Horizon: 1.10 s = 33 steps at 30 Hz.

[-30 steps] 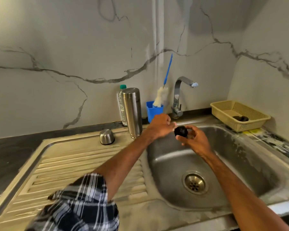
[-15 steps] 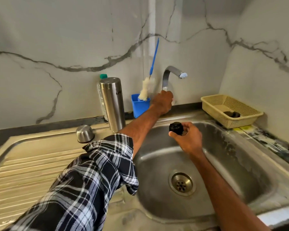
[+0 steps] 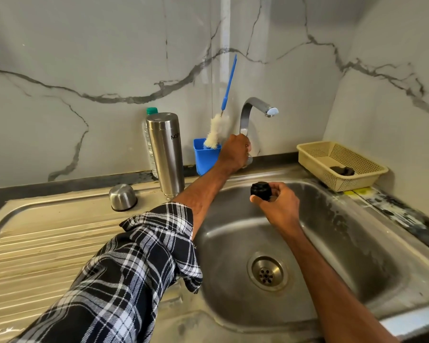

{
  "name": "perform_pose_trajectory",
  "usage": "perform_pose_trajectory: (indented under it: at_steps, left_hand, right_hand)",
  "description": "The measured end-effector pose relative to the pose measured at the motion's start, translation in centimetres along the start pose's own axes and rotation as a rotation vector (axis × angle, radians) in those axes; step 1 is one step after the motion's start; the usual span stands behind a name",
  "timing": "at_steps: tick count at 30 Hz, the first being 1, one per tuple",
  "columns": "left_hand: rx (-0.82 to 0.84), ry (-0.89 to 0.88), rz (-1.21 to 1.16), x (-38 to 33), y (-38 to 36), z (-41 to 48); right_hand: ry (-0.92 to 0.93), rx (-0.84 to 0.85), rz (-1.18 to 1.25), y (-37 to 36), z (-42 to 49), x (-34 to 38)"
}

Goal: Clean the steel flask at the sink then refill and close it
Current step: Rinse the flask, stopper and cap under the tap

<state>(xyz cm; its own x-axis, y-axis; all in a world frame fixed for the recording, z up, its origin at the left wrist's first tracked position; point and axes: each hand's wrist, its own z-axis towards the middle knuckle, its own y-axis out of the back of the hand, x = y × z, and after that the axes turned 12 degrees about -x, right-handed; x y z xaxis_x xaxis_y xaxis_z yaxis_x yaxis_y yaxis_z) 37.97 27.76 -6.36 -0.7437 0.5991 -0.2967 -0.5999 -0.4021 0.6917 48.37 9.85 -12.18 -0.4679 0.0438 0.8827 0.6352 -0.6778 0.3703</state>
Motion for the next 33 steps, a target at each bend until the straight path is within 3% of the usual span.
perform_pose_trajectory:
  at_steps: [15, 22, 33]
  left_hand:
    - [-0.020, 0.118, -0.156, -0.3, 0.6, -1.1]
    - [0.018, 0.417, -0.316, -3.2, 3.6, -5.7]
    - [-0.084, 0.580, -0.452, -5.6, 5.3, -13.6]
  right_hand:
    - [0.013, 0.002, 0.005, -0.1, 0.0, 0.0]
    - [-0.002, 0.017, -0.001, -0.1, -0.2, -0.2]
    - [0.080, 0.043, 0.013, 0.0, -0.3, 1.5]
